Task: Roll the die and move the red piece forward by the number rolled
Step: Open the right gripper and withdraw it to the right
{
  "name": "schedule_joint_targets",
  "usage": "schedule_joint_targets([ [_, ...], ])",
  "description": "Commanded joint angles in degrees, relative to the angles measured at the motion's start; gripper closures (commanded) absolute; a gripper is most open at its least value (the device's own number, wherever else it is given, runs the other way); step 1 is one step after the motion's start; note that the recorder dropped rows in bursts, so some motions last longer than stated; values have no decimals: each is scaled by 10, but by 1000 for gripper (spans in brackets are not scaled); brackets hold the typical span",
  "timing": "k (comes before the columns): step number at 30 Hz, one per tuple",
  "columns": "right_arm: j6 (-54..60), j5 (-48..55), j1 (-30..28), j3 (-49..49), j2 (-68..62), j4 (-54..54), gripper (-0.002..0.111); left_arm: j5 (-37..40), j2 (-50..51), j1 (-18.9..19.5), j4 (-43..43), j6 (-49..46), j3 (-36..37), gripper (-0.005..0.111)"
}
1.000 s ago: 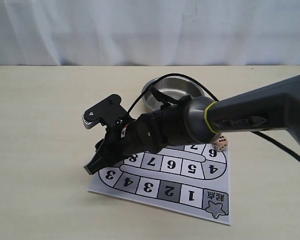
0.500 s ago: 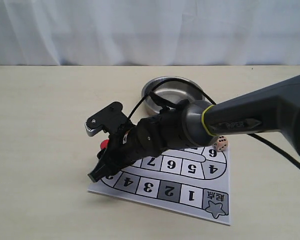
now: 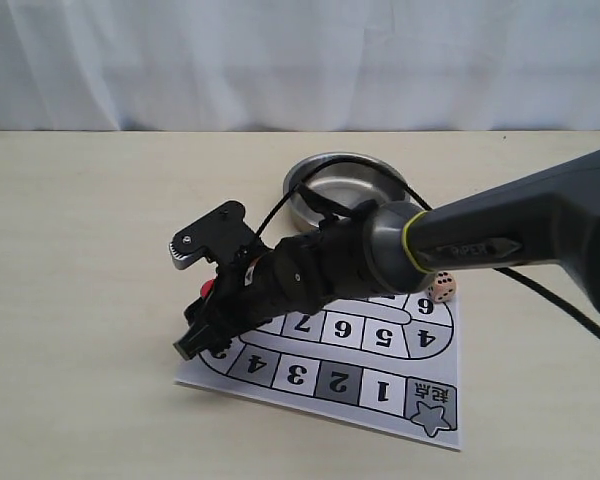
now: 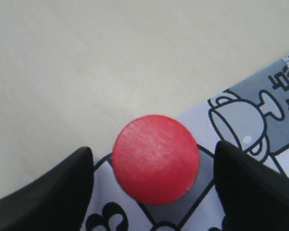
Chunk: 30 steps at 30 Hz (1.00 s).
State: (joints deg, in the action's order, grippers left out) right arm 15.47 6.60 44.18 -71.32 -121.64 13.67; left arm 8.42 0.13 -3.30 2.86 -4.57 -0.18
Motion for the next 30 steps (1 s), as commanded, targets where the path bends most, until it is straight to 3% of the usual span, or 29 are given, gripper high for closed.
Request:
schedule_joint_targets([
  [1, -23, -7, -3, 0, 31, -4, 42, -2, -1, -1, 3, 4, 2, 107],
  [7, -58, 13, -3, 0, 88, -4, 46, -2, -1, -1, 3, 4, 2, 107],
  [13, -63, 116, -26, 0, 134, -5, 77, -2, -1, -1, 3, 4, 2, 107],
  [18, -63, 242, -85, 0, 157, -13, 103, -2, -1, -1, 3, 4, 2, 107],
  [26, -70, 372, -240, 1, 165, -18, 104, -2, -1, -1, 3, 4, 2, 107],
  [30, -91, 422, -311, 1, 165, -73, 104, -2, -1, -1, 3, 4, 2, 107],
])
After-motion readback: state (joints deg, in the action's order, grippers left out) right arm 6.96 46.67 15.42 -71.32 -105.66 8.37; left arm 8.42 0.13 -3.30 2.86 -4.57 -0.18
